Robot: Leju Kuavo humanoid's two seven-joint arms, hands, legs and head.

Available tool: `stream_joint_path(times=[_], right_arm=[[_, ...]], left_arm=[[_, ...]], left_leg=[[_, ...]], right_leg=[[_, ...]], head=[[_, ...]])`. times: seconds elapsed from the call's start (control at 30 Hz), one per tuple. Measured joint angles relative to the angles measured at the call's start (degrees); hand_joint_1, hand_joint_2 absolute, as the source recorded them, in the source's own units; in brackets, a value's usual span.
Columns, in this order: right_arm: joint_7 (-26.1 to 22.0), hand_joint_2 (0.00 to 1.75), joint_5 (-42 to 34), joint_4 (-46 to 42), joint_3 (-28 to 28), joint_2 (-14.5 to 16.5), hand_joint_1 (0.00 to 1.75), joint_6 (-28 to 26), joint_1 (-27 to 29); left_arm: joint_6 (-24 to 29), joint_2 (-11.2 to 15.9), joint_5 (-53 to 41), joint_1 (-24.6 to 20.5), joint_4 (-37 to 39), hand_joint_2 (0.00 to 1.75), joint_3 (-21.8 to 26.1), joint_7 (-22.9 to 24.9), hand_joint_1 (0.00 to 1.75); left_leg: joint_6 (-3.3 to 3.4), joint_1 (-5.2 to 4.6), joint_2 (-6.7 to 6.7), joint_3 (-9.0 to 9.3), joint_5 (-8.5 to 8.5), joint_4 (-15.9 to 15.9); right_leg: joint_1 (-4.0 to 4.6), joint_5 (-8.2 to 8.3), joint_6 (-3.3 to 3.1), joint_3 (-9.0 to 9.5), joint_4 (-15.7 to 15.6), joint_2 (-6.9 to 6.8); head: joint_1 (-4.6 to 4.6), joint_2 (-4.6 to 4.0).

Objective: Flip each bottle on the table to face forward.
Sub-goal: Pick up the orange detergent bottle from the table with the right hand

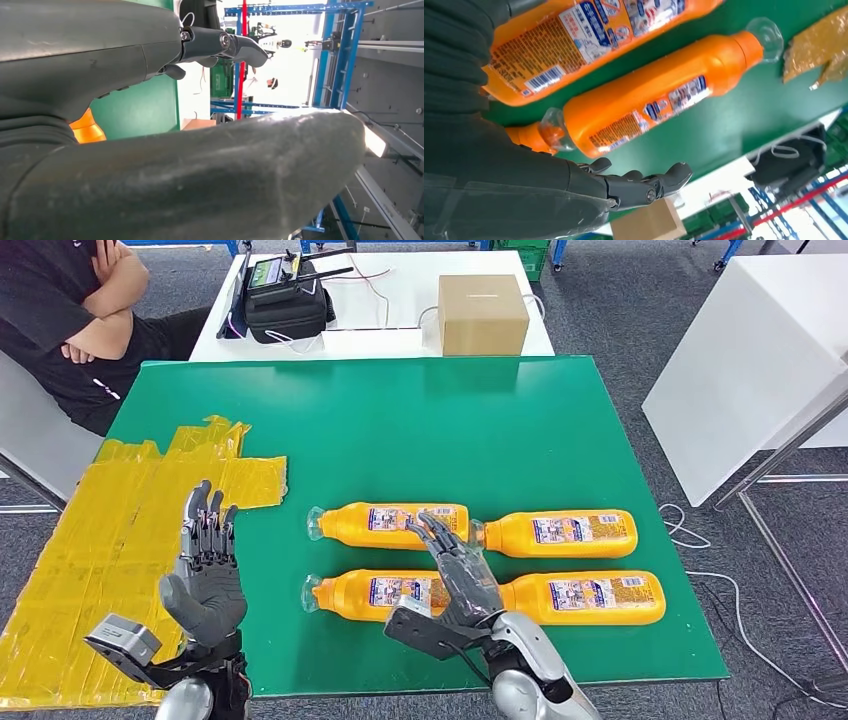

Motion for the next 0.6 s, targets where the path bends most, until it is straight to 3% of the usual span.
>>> stream_joint_path(times=[0.6], right_arm=[[6.55,1.75,-5.04,7.40,5.93,-4.33,0.00,12.38,-6.48]], left_arm=[[-0.05,0.02,2.40,-1.17,0.29,0.00,0.15,0.78,0.00]], left_leg=[[0.00,0.00,0.00,0.01,0.00,0.00]], right_leg=[[0.00,0.00,0.00,0.00,0.00,0.00]], head=[[0.02,0.00]])
